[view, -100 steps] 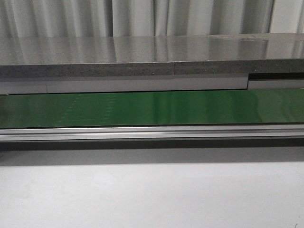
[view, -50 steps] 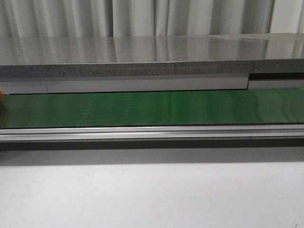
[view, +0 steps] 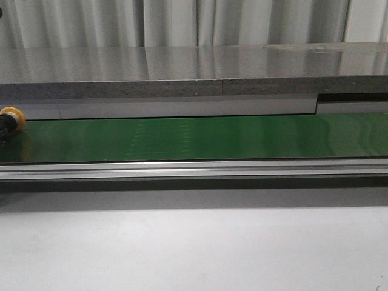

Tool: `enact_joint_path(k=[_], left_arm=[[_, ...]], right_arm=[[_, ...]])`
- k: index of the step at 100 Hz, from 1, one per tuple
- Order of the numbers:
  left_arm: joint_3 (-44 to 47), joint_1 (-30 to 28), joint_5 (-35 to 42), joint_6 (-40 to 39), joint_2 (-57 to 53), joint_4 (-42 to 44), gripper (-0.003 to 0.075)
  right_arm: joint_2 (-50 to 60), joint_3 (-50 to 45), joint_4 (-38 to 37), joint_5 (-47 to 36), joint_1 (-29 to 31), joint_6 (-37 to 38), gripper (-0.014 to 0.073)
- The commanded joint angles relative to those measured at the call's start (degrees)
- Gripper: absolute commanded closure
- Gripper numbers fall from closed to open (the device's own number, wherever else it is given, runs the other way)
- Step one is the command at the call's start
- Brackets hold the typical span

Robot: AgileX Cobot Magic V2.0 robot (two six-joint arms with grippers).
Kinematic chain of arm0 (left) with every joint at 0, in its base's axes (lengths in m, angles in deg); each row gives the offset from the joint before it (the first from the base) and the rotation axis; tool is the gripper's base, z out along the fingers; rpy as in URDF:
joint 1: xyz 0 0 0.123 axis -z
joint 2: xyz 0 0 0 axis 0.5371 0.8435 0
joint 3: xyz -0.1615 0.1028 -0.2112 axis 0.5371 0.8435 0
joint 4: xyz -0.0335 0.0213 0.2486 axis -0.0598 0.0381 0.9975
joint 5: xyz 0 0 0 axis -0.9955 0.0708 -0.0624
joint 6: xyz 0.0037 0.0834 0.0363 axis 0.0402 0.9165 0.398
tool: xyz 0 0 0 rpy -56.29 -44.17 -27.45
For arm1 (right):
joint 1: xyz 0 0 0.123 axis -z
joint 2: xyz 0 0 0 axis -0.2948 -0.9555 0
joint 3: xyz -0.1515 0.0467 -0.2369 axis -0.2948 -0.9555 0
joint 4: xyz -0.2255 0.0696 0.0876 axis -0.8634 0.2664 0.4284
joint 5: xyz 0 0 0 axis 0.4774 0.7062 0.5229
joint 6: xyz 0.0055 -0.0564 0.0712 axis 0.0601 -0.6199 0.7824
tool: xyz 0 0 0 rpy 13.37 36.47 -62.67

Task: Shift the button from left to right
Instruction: 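Place the button on the conveyor belt start and release it, then retract the left gripper while the belt carries the button along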

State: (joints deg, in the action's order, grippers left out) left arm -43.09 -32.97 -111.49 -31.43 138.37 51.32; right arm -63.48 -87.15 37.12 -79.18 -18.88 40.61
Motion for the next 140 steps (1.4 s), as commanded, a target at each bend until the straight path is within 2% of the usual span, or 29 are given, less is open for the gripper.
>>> enact_joint_path(k=[1,39,68,96,140], left_arm=[[3.9,1.1,7.8,0.3,-7.7,-1.2,0.0099],[35.4,1.4,31.8,0.3,-35.8,-1.0,0.0099],[54.1,1.4,42.7,0.3,-56.1,-1.7,0.0099],[62.1,1.4,46.6,0.3,-64.6,-1.9,0.0099],[62.8,1.4,46.1,0.3,-64.6,-1.8,0.0099]], right_arm=[[1.0,1.0,-0.6,-4.8,0.0,-0.1,0.0662],[1.0,1.0,-0.6,-4.8,0.0,-0.1,0.0662],[1.0,1.0,-0.6,-4.8,0.0,-0.1,0.0662],[1.0,1.0,-0.6,-4.8,0.0,-0.1,0.0662],[1.0,1.0,-0.6,-4.8,0.0,-0.1,0.0662]])
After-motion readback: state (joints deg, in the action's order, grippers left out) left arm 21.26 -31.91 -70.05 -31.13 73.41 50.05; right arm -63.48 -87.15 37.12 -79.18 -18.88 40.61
